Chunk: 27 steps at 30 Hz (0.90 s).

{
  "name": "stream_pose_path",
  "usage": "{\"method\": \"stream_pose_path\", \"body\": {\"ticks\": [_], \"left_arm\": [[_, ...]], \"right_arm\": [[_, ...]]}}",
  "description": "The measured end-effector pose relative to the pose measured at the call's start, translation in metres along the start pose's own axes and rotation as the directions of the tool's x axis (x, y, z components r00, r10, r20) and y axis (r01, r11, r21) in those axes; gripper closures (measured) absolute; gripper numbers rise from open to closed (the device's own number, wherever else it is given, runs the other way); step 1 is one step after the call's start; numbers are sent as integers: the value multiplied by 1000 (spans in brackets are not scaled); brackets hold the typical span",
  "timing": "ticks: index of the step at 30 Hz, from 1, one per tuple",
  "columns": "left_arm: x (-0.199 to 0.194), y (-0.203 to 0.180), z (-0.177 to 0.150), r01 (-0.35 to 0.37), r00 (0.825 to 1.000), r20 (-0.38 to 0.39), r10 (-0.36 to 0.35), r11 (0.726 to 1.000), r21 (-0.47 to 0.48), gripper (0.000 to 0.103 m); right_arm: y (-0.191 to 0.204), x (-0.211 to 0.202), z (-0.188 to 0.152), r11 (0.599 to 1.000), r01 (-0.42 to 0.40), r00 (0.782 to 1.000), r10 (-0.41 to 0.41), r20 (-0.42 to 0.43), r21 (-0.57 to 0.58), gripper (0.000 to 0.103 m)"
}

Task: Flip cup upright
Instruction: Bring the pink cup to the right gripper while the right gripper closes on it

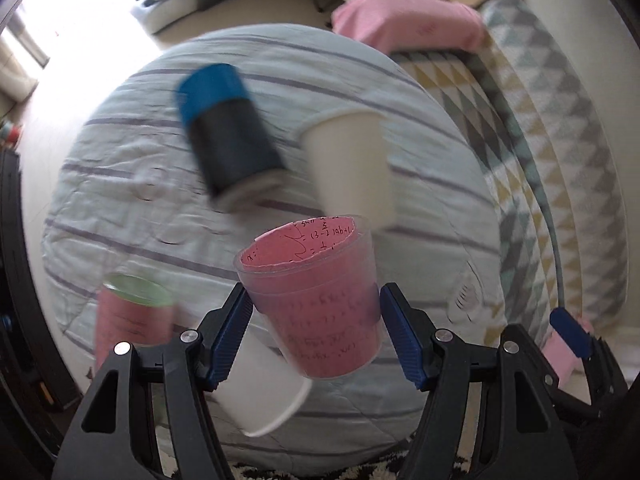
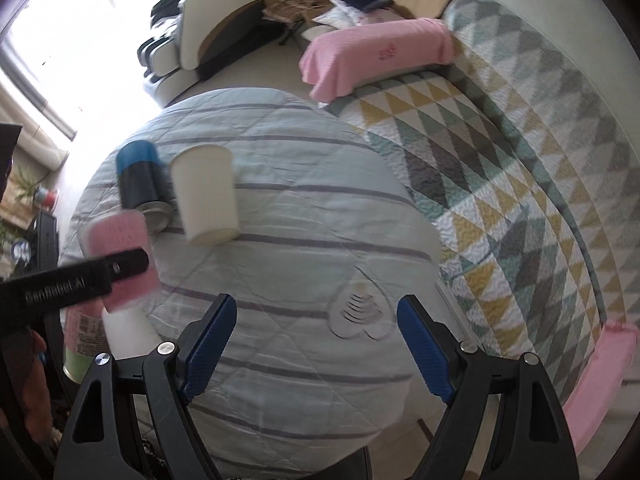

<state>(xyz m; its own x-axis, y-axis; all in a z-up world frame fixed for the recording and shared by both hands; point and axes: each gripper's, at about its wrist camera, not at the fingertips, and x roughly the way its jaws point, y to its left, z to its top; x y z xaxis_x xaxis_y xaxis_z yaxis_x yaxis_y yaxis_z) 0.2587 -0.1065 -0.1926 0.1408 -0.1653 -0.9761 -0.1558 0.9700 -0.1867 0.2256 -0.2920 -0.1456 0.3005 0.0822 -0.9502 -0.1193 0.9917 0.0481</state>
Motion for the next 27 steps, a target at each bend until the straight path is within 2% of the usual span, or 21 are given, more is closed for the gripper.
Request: {"method": "stream_pose_path", "body": {"ticks": [5, 12, 13, 15, 16, 17, 27], "left_arm": [[21, -49, -10, 25, 998, -54, -20, 995, 96, 36], [61, -81, -20, -7, 988, -153, 32, 987, 161, 34], [66, -84, -22, -19, 985, -167, 49, 984, 179, 33], [69, -87, -22, -37, 980, -185, 74, 980, 194, 21], [68, -88, -22, -29, 981, -181, 64, 981, 191, 13], [66, -86, -23, -18, 983, -174, 51, 982, 185, 10], [30, -65, -16, -64, 995, -71, 75, 986, 154, 8]], "right_arm": [[-36, -2, -16, 997, 27, 1000, -26, -3, 72, 19], [-72, 8, -28, 990, 38, 999, -33, -40, 133, 19], [-74, 10, -29, 990, 38, 999, -32, -43, 135, 19], [-79, 12, -32, 989, 30, 999, -23, -49, 143, 19], [-80, 13, -32, 989, 24, 998, -17, -52, 145, 19], [-81, 12, -33, 989, 22, 999, -14, -52, 144, 19], [-66, 8, -23, 995, 0, 1000, 3, -31, 99, 19]]}}
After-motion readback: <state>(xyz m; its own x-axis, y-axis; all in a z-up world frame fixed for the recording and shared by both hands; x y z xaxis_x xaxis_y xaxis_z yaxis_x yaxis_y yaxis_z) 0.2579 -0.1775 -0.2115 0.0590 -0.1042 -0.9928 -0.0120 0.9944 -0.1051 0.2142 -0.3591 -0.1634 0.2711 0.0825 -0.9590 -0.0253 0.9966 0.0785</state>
